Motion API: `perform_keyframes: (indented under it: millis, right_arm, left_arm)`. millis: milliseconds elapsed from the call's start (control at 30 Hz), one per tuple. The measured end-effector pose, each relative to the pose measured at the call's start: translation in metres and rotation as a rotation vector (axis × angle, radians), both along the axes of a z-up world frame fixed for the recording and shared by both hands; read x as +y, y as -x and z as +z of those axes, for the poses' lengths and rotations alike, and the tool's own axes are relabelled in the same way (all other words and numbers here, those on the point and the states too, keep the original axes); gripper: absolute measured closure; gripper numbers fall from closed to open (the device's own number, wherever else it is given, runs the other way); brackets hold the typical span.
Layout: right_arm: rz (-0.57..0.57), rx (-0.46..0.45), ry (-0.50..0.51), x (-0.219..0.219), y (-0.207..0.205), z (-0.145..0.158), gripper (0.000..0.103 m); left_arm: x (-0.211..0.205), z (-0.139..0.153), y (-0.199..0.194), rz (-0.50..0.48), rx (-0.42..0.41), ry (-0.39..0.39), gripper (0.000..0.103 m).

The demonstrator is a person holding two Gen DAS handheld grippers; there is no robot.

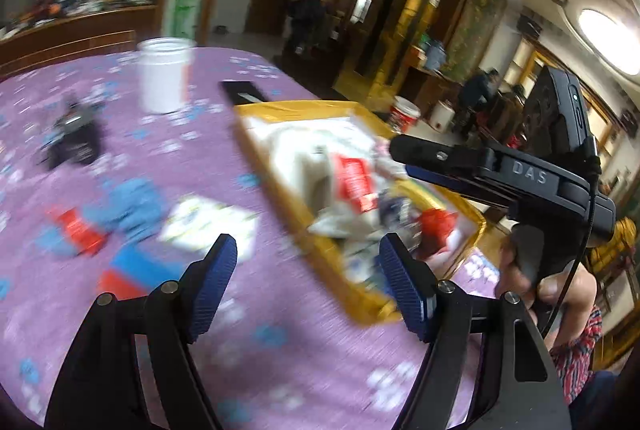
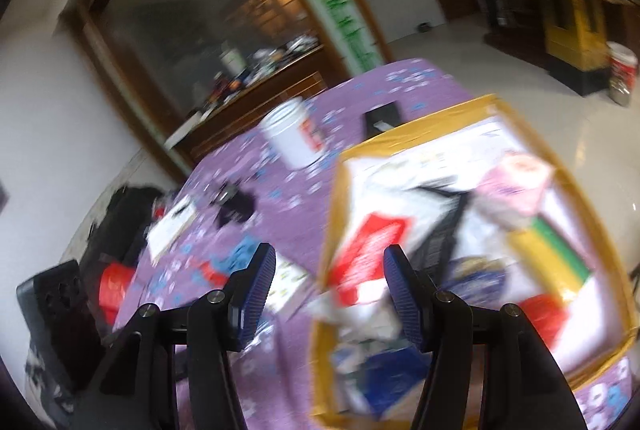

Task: Organize soft objects
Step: 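Grasp the red-blue strip pack with the left gripper while the right grasps the patterned tissue pack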

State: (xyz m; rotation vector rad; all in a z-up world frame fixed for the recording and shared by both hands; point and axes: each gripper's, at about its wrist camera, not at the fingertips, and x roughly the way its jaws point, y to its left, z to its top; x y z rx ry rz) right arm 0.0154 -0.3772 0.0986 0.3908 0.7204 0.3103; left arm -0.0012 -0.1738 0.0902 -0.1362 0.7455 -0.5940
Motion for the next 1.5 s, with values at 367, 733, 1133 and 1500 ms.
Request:
perform_keyframes:
  millis: [367, 733, 1133, 1500]
  right_arm:
    - [0.335, 0.191, 0.059, 0.142, -0.022, -0.05, 0.042]
    - [0.413, 0.282, 0.068, 0.185, -0.036, -0.088, 0.042]
    - [0.289, 0.109, 0.457, 0.159, -0.062, -0.047, 0.022]
    - [0.374, 0.244, 0.57, 0.159, -0.093, -0.08, 0.04]
  left_arm:
    - [0.147, -0.047, -0.008, 0.333, 0.093, 0.092, 0.03]
    - [0.169, -0.058, -0.006, 0.35, 0.108, 0.176, 0.03]
    - [0.138, -0.052, -0.003, 0.212, 0.135, 0.113, 0.03]
    - [0.12, -0.048, 0.001, 0.152, 0.169, 0.058, 0.03]
